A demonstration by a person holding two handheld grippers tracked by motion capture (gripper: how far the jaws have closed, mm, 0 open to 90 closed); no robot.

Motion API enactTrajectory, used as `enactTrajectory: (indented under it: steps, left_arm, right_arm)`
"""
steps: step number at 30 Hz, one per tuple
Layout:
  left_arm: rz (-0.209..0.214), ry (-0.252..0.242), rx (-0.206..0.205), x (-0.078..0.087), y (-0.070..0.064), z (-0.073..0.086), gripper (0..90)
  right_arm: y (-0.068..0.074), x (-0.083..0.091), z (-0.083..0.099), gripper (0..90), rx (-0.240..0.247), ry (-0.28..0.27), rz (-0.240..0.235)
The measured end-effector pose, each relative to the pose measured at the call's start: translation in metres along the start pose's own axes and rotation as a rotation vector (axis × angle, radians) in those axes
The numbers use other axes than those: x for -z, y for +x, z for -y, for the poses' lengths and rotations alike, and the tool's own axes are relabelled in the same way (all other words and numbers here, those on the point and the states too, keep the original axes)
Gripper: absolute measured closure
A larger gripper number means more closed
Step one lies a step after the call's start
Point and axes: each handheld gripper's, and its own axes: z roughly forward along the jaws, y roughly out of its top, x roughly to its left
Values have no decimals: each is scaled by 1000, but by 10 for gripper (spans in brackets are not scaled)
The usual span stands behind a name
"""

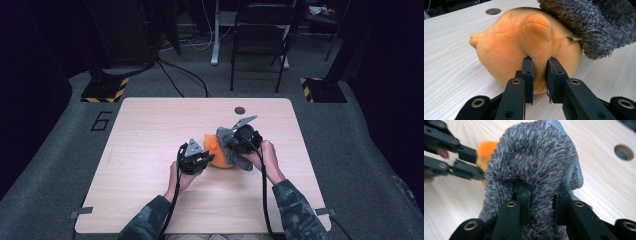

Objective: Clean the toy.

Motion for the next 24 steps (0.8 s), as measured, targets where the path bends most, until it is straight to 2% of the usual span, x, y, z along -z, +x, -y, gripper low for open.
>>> enactTrajectory:
  steps: [14,19,21,24]
  left_arm:
    - [-7,-6,12,-1,3,1,777]
    - [-8,-6,13,-1,3,1,776]
    - [-7,-8,15,-1,3,1,776]
    - [-5,-9,16,-1,4,2,775]
  right_arm:
    - [-36,-18,23,720,-104,114,13]
    - [-43,-30,33,720,-143,163,40]
    - [-46,-34,37,720,-158,179,35]
    - [-48,-38,39,720,-151,192,40]
